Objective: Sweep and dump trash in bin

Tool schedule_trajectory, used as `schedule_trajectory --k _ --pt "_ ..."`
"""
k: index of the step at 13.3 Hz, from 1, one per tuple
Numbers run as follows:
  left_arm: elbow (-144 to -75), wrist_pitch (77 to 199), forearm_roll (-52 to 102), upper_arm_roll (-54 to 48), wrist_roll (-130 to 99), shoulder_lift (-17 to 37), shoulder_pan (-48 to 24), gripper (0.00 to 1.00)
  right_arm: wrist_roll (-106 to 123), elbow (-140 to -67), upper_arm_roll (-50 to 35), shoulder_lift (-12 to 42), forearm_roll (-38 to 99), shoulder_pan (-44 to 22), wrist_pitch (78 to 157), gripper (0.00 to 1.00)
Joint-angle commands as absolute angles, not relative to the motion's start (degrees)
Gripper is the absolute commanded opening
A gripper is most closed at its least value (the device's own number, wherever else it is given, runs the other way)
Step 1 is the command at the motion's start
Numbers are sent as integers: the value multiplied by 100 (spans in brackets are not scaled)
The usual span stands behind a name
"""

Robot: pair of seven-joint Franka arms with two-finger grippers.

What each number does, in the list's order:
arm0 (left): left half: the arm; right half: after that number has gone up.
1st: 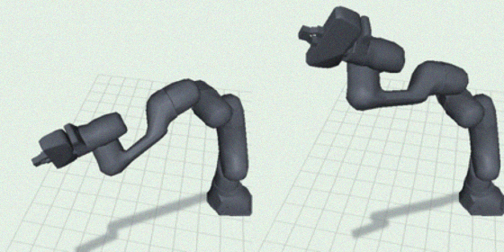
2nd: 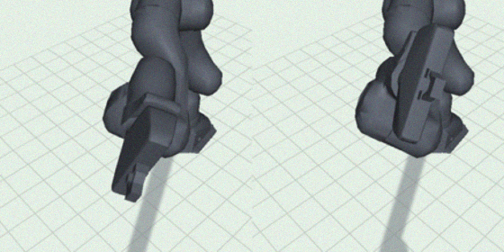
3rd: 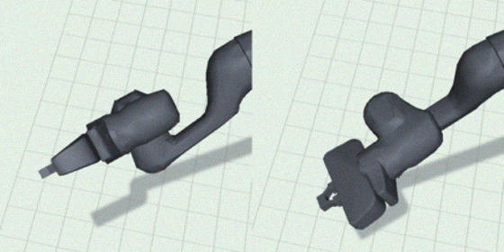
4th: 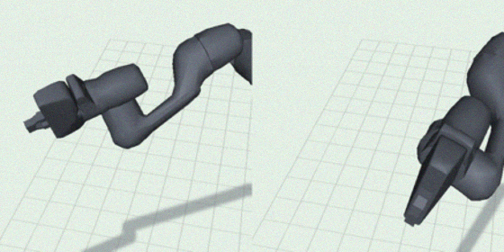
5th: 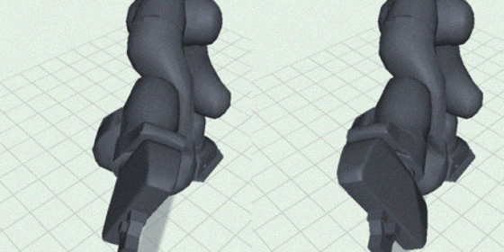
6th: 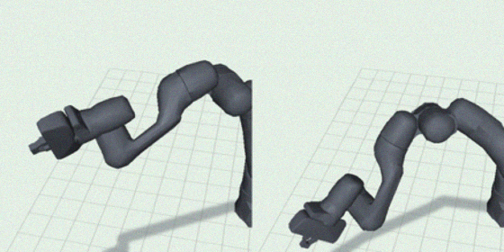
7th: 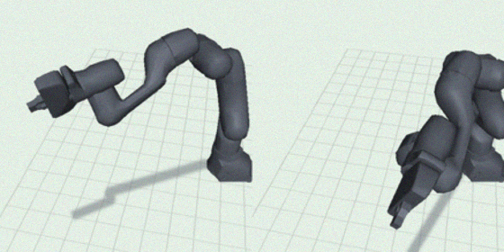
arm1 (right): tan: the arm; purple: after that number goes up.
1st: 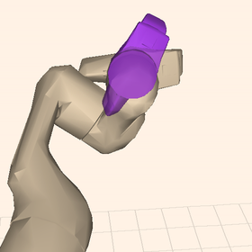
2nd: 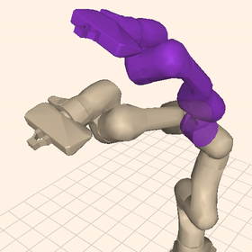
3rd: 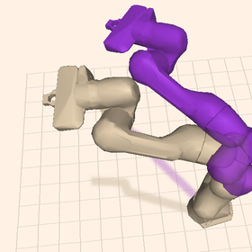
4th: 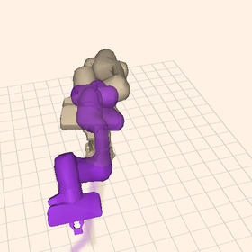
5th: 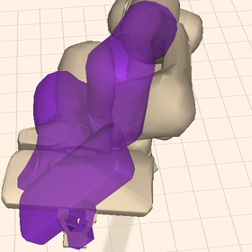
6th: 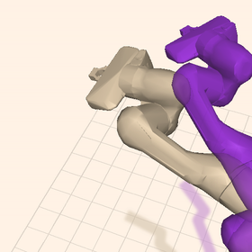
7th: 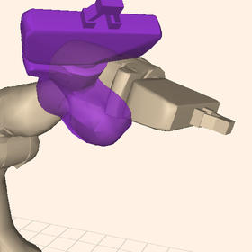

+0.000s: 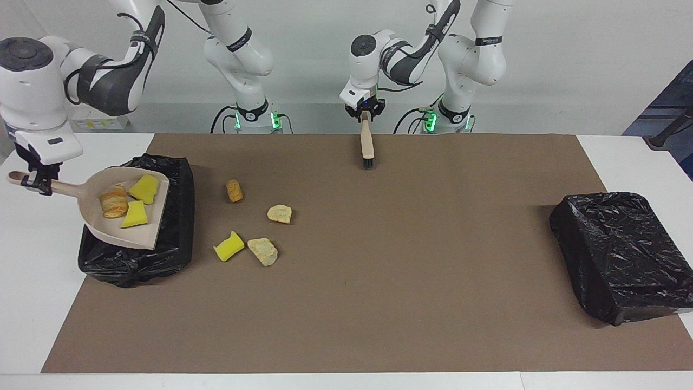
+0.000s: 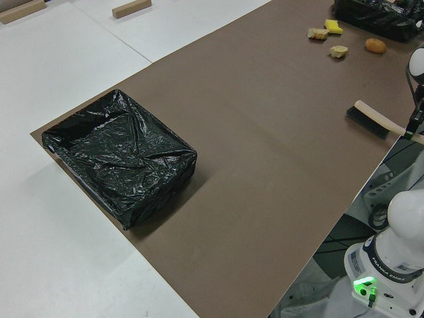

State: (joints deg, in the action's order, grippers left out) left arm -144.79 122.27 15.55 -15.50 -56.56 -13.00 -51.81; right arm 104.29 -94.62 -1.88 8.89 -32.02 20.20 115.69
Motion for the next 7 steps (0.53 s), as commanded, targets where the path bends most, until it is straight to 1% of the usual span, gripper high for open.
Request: schedule_trajectory --k 1,3,5,7 --pt "-14108 11973 1415 -1521 -5354 -1310 -4643 100 10144 -9684 -220 914 -4180 2013 11873 0" --pt "-13756 11551 995 -1521 -5029 -1336 -4107 100 10142 -9790 -211 914 -4533 2065 11900 0" --pt "-13475 11077 714 -1512 -4425 -1450 -3370 100 10186 -9774 -211 905 -5033 2057 11848 0" --pt "-13368 10872 484 -1503 -3677 -1546 -2588 100 10213 -9703 -211 905 -5518 2048 11821 0"
